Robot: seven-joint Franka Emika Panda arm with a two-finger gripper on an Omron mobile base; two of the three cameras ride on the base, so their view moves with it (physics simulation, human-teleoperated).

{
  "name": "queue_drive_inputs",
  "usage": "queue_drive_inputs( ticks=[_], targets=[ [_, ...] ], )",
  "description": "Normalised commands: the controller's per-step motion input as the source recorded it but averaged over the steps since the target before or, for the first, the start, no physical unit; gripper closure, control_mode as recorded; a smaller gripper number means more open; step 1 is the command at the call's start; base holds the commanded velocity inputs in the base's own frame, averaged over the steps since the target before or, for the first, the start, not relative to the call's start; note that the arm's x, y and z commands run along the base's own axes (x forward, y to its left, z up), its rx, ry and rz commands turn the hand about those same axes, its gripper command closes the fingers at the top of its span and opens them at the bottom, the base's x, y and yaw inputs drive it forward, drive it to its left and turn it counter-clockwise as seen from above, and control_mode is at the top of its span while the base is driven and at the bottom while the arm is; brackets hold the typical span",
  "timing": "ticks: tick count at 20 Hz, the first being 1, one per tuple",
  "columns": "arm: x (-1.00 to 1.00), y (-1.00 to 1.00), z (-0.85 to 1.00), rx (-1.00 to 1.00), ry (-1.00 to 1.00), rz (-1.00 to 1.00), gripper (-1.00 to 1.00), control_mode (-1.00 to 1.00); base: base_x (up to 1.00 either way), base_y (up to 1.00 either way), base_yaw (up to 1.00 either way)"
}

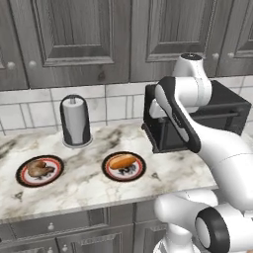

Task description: Open the toaster oven door. Place the hotdog bun on the bottom rack in the toaster oven and place the chicken drumstick on the top rack.

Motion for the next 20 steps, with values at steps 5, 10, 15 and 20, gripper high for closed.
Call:
queue_drive_inputs(
  ticks=[5, 10, 15, 20],
  targets=[
    [0.00, 0.00, 0.00, 0.00, 0.00, 0.00, -1.00, 1.00, 0.00, 0.50, 0.00],
    [0.00, 0.00, 0.00, 0.00, 0.00, 0.00, -1.00, 1.00, 0.00, 0.47, 0.00],
    [0.00, 0.00, 0.00, 0.00, 0.00, 0.00, -1.00, 1.00, 0.06, 0.27, -0.01],
    [0.00, 0.00, 0.00, 0.00, 0.00, 0.00, -1.00, 1.00, 0.18, 0.03, -0.01]
  ],
)
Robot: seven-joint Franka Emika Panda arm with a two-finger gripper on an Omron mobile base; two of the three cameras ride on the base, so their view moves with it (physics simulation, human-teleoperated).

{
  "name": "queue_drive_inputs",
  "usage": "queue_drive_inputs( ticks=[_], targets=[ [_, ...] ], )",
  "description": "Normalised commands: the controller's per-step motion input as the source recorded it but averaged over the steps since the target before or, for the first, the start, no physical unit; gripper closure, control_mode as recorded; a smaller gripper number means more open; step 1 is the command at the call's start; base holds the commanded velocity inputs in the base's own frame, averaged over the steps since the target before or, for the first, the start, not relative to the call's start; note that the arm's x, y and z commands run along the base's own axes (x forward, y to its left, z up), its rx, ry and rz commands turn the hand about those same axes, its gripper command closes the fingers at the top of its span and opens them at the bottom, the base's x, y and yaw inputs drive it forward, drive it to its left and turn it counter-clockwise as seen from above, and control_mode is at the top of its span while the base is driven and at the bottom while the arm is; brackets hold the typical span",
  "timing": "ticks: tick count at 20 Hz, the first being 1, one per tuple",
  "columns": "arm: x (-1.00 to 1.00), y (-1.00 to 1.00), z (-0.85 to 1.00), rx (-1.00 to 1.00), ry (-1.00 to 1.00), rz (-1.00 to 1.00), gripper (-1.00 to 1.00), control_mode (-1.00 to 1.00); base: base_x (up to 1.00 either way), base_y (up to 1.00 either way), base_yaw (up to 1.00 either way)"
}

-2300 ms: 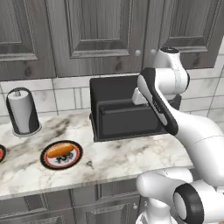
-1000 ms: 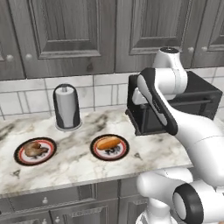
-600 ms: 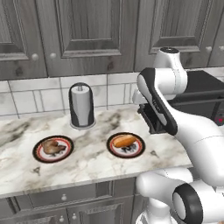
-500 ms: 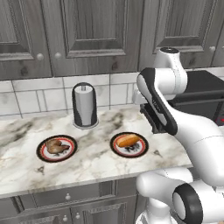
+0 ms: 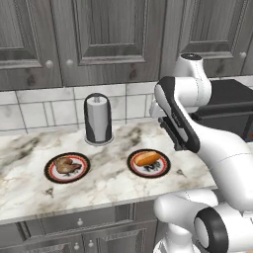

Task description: Open the toaster oven door. Place the hotdog bun on the bottom rack in the toaster oven and place the chicken drumstick on the top rack.

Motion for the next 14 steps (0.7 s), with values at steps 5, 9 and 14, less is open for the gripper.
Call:
queue_drive_inputs(
  ticks=[5, 9, 14],
  targets=[
    [0.00, 0.00, 0.00, 0.00, 0.00, 0.00, -1.00, 1.00, 0.36, 0.18, -0.01],
    [0.00, 0.00, 0.00, 0.00, 0.00, 0.00, -1.00, 1.00, 0.13, 0.08, 0.00],
    [0.00, 0.00, 0.00, 0.00, 0.00, 0.00, -1.00, 1.00, 0.00, 0.00, 0.00]
  ],
)
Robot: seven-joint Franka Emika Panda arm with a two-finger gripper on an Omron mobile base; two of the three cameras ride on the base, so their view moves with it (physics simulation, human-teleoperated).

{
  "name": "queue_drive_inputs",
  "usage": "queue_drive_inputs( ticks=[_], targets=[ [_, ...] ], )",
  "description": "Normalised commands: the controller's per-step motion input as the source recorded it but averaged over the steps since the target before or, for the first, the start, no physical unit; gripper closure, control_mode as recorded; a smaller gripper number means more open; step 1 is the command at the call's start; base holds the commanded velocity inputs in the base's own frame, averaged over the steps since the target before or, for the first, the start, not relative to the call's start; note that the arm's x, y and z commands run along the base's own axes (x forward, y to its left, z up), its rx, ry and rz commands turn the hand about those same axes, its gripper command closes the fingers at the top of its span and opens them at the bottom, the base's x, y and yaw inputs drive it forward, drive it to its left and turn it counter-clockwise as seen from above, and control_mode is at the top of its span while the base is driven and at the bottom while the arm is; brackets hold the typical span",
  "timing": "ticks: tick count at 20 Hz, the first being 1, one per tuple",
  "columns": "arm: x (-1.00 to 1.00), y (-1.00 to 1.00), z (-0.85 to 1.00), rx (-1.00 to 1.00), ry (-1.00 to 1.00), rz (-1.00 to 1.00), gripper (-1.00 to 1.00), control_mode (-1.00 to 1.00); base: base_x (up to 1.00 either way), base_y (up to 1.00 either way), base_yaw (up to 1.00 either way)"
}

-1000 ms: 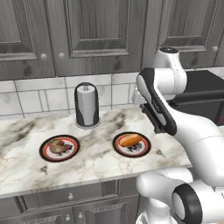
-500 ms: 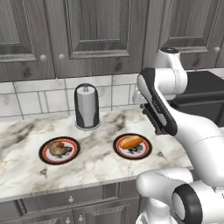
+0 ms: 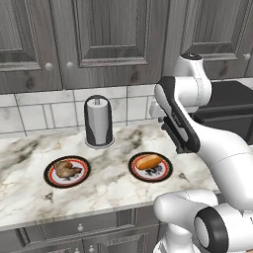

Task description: Open the toaster oven door. Place the hotdog bun on the bottom rack in the toaster oven and place the chicken drumstick on the top rack.

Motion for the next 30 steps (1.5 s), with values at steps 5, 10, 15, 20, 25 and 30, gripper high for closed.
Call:
queue_drive_inputs(
  ticks=[5, 10, 15, 20, 25, 30],
  targets=[
    [0.00, 0.00, 0.00, 0.00, 0.00, 0.00, -1.00, 1.00, 0.00, 0.00, 0.00],
    [0.00, -0.12, -0.01, 0.06, 0.00, -0.02, -1.00, -1.00, 0.00, 0.00, 0.00],
    [-0.03, -0.52, 0.00, 0.32, 0.00, -0.23, -1.00, -1.00, 0.00, 0.00, 0.00],
    [-0.06, -0.49, 0.00, 0.36, -0.03, -0.28, -1.00, -1.00, 0.00, 0.00, 0.00],
    [-0.27, -0.33, -0.01, 0.28, -0.10, -0.25, -1.00, -1.00, 0.00, 0.00, 0.00],
    [-0.22, -0.43, 0.00, 0.29, -0.15, -0.24, -1.00, -1.00, 0.00, 0.00, 0.00]
  ],
)
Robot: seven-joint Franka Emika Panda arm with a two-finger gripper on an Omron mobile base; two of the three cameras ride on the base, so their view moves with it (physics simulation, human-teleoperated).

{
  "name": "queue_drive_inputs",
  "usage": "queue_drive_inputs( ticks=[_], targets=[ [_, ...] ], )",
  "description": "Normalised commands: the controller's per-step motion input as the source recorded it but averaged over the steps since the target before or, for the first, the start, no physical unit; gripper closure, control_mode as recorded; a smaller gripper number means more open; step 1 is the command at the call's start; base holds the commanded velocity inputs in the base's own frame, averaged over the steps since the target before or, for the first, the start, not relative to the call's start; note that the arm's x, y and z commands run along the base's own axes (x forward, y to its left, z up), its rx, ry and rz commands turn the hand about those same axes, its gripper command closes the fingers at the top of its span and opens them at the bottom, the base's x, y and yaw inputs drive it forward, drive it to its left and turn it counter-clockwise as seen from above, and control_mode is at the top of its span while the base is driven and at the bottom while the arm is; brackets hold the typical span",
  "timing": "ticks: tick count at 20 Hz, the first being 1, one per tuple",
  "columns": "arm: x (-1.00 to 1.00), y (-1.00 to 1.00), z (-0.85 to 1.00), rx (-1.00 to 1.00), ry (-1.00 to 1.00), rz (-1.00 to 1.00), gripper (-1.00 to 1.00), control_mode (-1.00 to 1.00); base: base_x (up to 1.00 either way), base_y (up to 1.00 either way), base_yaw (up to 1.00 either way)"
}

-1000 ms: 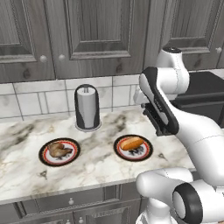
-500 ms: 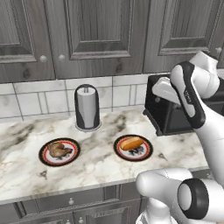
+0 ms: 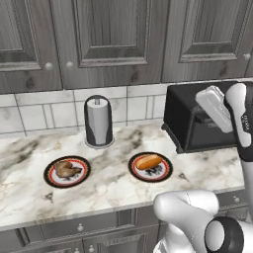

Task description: Open the toaster oven door. Place the hotdog bun on the bottom rack in the toaster oven and place the chicken drumstick on the top rack.

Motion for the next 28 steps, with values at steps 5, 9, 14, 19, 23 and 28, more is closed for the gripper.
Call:
queue_drive_inputs(
  ticks=[5, 9, 14, 19, 23, 28],
  targets=[
    [-0.02, -0.59, -0.01, 0.21, -0.05, -0.22, -1.00, -1.00, 0.00, 0.00, 0.00],
    [0.17, -0.83, -0.04, 0.10, 0.01, -0.24, -1.00, -1.00, 0.00, 0.00, 0.00],
    [0.47, -0.73, -0.28, 0.09, 0.00, -0.20, -1.00, -1.00, 0.00, 0.00, 0.00],
    [0.60, -0.51, -0.55, 0.07, 0.00, -0.16, -1.00, -1.00, 0.00, 0.00, 0.00],
    [0.19, -0.43, -0.56, 0.20, 0.00, -0.09, -1.00, -1.00, 0.00, 0.00, 0.00],
    [0.20, -0.10, -0.38, 0.17, 0.00, -0.06, -1.00, -1.00, 0.00, 0.00, 0.00]
  ],
)
